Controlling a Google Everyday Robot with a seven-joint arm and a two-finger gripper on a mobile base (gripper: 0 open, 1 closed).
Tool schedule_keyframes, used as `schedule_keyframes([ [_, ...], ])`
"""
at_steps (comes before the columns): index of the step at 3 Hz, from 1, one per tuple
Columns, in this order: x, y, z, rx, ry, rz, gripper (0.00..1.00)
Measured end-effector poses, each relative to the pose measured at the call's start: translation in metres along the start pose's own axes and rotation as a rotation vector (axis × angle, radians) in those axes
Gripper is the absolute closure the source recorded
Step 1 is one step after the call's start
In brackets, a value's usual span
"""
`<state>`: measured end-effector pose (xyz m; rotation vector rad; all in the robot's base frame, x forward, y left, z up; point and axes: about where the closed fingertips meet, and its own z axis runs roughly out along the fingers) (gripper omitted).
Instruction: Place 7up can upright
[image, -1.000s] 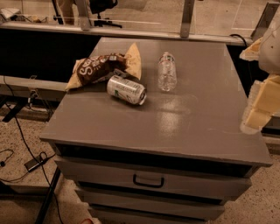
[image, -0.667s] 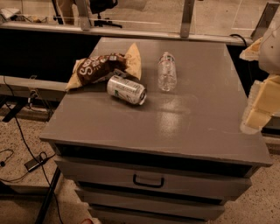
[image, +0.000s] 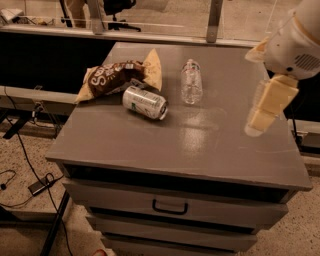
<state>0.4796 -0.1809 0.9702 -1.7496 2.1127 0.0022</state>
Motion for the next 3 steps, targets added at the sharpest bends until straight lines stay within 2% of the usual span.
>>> schedule_keyframes([
  [2, -0.106, -0.071, 0.081, -0.042, -0.118, -0.137, 0.00],
  [3, -0.107, -0.070, 0.083, -0.049, -0.123, -0.137, 0.00],
])
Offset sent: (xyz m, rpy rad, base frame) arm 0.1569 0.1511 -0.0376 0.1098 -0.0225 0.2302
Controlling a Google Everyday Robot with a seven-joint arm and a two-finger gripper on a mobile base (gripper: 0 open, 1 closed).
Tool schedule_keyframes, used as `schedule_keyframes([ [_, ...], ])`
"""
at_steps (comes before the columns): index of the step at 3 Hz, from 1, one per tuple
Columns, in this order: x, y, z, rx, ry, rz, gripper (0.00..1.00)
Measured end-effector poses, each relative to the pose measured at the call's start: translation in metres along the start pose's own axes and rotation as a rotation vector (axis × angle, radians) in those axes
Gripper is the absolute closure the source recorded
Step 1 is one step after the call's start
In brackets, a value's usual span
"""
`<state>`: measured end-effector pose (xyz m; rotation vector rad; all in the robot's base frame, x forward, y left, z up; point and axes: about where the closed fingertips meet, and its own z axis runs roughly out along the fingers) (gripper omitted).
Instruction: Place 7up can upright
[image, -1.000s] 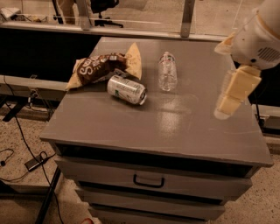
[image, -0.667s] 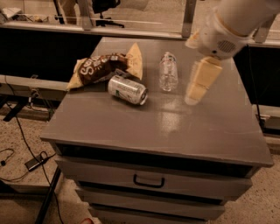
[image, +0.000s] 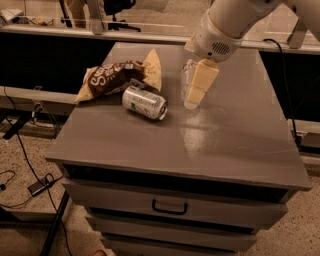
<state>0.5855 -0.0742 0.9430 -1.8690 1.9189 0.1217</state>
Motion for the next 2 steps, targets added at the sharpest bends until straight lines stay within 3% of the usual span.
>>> schedule_keyframes([
  [2, -0.030, 0.028, 0.038, 0.061, -0.100, 0.074, 0.00],
])
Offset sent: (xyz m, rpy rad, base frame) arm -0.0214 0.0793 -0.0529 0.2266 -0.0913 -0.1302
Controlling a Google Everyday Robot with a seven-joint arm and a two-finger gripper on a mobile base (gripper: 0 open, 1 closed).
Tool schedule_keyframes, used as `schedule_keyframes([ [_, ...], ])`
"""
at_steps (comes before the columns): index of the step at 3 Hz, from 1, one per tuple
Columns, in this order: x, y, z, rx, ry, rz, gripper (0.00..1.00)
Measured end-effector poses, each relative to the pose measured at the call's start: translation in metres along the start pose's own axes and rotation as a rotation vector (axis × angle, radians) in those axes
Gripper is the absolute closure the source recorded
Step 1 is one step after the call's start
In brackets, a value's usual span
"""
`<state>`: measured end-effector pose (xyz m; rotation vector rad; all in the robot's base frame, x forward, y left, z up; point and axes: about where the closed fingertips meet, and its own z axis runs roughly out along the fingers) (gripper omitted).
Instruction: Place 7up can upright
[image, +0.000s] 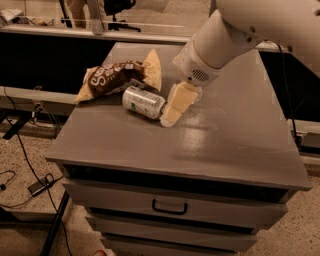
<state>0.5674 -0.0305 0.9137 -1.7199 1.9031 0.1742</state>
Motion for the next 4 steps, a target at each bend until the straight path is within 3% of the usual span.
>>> schedule_keyframes([
  [2, -0.021, 0.006, 0.050, 0.033, -0.131, 0.110, 0.00],
  [4, -0.016, 0.016, 0.066, 0.039, -0.180, 0.278, 0.00],
])
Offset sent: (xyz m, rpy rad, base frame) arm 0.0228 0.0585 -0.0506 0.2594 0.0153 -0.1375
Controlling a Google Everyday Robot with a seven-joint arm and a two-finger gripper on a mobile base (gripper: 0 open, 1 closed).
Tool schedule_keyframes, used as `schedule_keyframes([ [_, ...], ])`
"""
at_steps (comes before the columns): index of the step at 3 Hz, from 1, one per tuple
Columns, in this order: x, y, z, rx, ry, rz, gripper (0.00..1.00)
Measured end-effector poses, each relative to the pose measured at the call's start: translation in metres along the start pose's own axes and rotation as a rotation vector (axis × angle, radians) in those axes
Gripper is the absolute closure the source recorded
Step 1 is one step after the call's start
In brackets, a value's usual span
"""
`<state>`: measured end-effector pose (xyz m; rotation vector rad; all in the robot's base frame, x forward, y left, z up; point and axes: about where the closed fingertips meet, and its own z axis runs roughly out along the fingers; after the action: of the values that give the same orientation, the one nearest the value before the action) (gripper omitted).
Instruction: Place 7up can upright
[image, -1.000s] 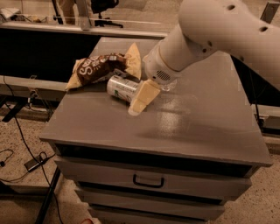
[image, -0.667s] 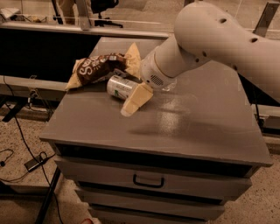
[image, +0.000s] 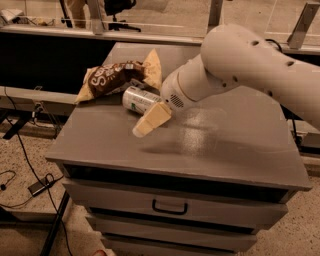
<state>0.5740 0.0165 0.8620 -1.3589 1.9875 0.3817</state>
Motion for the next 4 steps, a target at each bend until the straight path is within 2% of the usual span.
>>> schedule_keyframes([
  [1, 0.002, 0.002, 0.004, 0.018, 0.006, 0.026, 0.17],
  [2, 0.009, -0.001, 0.011, 0.027, 0.001, 0.057, 0.41],
  [4, 0.018, -0.012, 0.020, 0.013, -0.046, 0.098, 0.89],
])
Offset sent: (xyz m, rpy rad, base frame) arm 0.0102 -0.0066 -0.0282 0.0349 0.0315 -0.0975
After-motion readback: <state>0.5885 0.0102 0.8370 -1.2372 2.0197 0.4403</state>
